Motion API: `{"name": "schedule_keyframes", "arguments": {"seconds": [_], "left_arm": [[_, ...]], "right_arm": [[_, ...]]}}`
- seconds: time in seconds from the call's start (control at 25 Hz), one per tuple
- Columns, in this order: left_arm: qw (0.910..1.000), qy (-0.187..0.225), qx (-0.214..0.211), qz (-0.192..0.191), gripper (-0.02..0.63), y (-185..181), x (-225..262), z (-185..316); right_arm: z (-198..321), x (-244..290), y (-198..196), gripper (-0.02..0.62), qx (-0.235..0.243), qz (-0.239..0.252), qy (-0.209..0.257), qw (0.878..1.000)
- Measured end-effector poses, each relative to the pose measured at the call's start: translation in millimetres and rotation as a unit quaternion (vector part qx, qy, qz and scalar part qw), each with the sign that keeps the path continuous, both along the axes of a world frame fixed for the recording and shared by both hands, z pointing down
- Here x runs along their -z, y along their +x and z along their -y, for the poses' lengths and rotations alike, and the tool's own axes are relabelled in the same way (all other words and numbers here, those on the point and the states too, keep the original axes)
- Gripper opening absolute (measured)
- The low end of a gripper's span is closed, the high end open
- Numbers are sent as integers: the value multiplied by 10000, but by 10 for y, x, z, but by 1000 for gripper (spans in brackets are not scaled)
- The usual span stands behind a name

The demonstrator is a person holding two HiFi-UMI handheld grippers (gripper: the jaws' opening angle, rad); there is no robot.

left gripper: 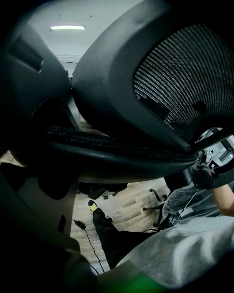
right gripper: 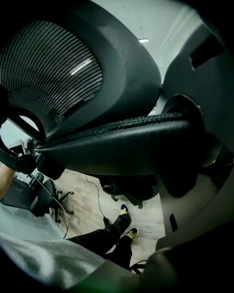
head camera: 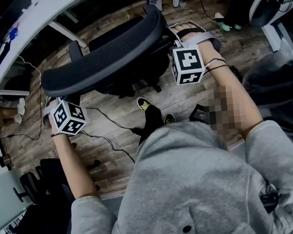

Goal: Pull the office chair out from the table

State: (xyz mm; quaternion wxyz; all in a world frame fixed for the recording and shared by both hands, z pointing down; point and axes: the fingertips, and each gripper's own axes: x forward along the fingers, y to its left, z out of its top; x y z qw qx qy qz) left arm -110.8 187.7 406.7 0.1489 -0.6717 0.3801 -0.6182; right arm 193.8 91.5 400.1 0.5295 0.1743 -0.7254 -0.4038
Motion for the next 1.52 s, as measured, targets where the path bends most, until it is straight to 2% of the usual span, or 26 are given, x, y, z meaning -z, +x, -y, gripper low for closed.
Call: {"name": "schedule_keyframes", "arguments": {"seconds": [0.2,0.36,0.48,0.56,0.64,0.72,0.8,0.88,0.92,1.0,1.04,1.08,1.12,1.16,1.2,1.24,1.28,1.32,1.4,1.52], "left_arm": [[9999,78,105,-112,156,60,11,-162],[9978,525,246,-333,228,117,38,-259],[9964,832,142,-113,241,82,51,-343],[9948,980,225,-131,245,-1,78,-406],[9910,1188,473,-399,253,-106,125,-499],[9820,1457,804,-896,259,-199,192,-612],[9677,1631,1200,-1506,265,-302,241,-729],[9460,1636,1683,-2237,265,-409,221,-876],[9281,1634,1931,-2733,264,-435,192,-977],[8773,1680,2331,-3845,264,-379,132,-1213],[8512,1728,2480,-4291,262,-305,100,-1324],[8290,1800,2624,-4598,236,-216,68,-1419],[8109,1888,2778,-4793,132,-118,38,-1494],[7954,1968,2934,-4925,33,-13,13,-1545],[7822,2029,3070,-5028,21,98,-6,-1569],[7720,2076,3168,-5104,14,210,-18,-1570],[7659,2115,3227,-5144,14,318,-24,-1551],[7636,2134,3254,-5153,12,420,-27,-1518],[7664,2083,3212,-5158,12,614,-23,-1420],[7786,2002,2978,-5148,12,841,49,-1279]], "right_arm": [[-143,6,20,170,31,219,27,9998],[-240,20,27,212,125,480,122,9987],[-293,43,76,218,215,585,108,9980],[-311,91,144,218,220,768,139,9967],[-324,158,251,218,102,1060,197,9941],[-333,245,397,216,-148,1452,244,9890],[-356,323,551,221,-431,1915,236,9803],[-413,367,708,222,-674,2245,292,9717],[-458,371,792,222,-801,2368,289,9678],[-595,332,941,221,-1081,2689,-3,9571],[-690,292,993,220,-1209,2902,-279,9489],[-798,249,1029,209,-1318,3134,-581,9387],[-908,213,1048,155,-1412,3384,-875,9262],[-1013,187,1048,72,-1493,3659,-1162,9112],[-1107,176,1027,53,-1557,3957,-1444,8935],[-1187,186,991,49,-1605,4268,-1694,8737],[-1248,214,952,46,-1646,4571,-1877,8536],[-1292,250,918,43,-1689,4842,-1988,8352],[-1329,318,868,38,-1769,5242,-2065,8070],[-1325,396,811,37,-1774,5540,-2099,7858]]}}
